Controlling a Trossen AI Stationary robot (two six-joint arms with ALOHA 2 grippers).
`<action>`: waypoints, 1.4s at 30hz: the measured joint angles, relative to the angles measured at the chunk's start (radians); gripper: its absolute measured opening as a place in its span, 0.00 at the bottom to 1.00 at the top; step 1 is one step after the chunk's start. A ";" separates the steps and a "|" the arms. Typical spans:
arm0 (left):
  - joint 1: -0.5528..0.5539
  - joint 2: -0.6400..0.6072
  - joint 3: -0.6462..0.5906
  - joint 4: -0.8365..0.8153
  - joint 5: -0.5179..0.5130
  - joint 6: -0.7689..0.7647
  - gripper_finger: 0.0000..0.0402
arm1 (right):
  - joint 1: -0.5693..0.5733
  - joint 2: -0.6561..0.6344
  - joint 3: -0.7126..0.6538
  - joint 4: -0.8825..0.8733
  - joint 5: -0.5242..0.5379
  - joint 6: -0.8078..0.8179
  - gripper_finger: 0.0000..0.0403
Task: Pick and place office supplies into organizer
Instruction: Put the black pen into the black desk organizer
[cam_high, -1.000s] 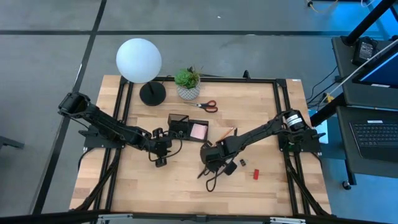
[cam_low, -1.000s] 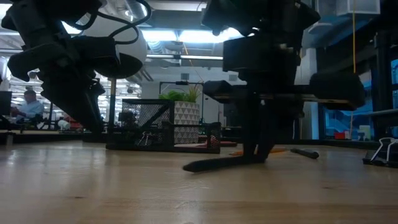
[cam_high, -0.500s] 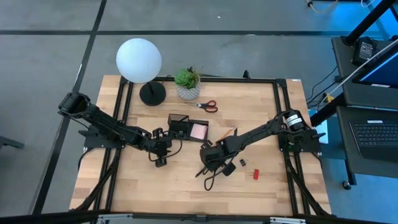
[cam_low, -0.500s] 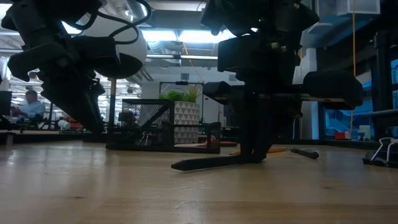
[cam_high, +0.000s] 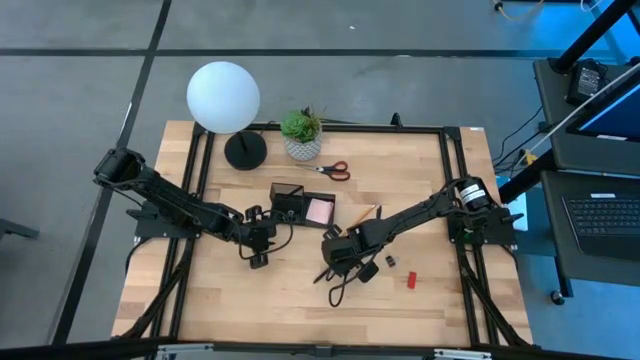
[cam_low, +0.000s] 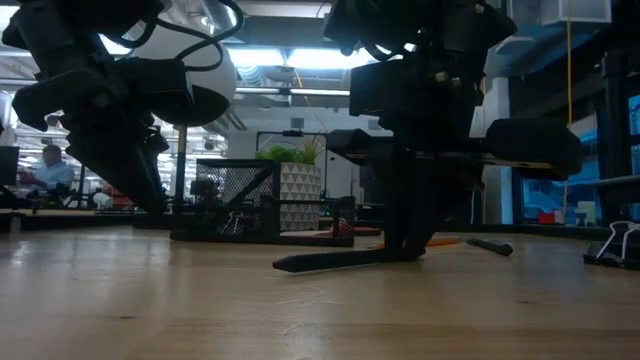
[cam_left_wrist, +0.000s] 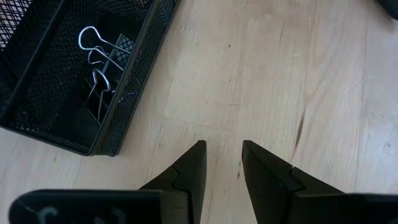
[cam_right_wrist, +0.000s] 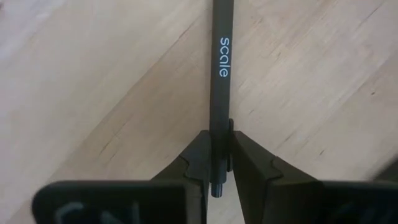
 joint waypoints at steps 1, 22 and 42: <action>0.000 0.000 0.000 0.000 0.000 0.000 0.24 | 0.000 0.000 0.000 0.000 0.002 0.000 0.14; 0.000 0.000 0.000 -0.001 0.001 0.000 0.24 | 0.002 -0.043 0.112 -0.101 0.172 -0.003 0.08; -0.001 0.000 0.000 -0.009 0.077 -0.027 0.24 | -0.010 -0.043 0.137 -0.014 0.859 -0.295 0.09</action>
